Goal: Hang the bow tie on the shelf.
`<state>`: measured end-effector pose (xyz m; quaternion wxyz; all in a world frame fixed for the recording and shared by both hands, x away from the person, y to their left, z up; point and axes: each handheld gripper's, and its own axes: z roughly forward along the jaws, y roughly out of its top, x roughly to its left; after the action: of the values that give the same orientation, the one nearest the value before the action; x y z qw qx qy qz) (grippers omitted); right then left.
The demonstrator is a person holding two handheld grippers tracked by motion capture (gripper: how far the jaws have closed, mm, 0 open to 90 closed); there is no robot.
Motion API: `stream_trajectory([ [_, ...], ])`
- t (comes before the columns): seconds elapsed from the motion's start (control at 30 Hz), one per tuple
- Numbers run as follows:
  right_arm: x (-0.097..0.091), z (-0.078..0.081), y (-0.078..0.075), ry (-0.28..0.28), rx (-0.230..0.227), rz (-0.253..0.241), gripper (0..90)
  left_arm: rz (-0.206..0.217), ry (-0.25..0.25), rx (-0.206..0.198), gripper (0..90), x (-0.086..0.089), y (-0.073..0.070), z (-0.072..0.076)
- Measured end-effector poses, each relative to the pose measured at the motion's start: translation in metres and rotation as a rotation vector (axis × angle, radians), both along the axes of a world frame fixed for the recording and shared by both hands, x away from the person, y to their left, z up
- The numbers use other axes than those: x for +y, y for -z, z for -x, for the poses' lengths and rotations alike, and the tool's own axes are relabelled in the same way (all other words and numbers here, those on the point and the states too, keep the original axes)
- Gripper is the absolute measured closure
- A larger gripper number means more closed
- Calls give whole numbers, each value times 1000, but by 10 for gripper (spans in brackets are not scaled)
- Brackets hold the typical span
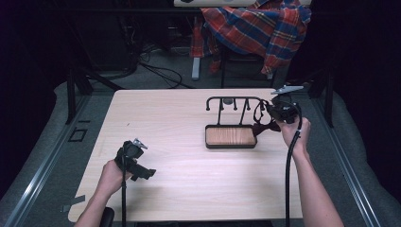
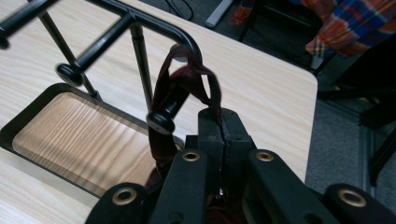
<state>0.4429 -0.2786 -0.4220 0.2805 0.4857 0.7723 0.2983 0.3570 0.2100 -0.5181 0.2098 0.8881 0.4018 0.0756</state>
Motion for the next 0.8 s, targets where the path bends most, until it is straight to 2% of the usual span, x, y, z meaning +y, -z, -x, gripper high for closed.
stream_trajectory([
  [0.27,-2,-3,7,0,16,-26,891,-1,-1,1,5,0,0,0],
  [0.43,-1,-4,12,-20,9,-21,890,-1,-1,3,5,-1,0,0],
  [0.57,-1,-5,15,-31,26,-26,887,-3,-1,2,5,0,0,0],
  [0.8,-4,-9,21,-43,57,-69,886,-1,-1,3,5,0,0,0],
])
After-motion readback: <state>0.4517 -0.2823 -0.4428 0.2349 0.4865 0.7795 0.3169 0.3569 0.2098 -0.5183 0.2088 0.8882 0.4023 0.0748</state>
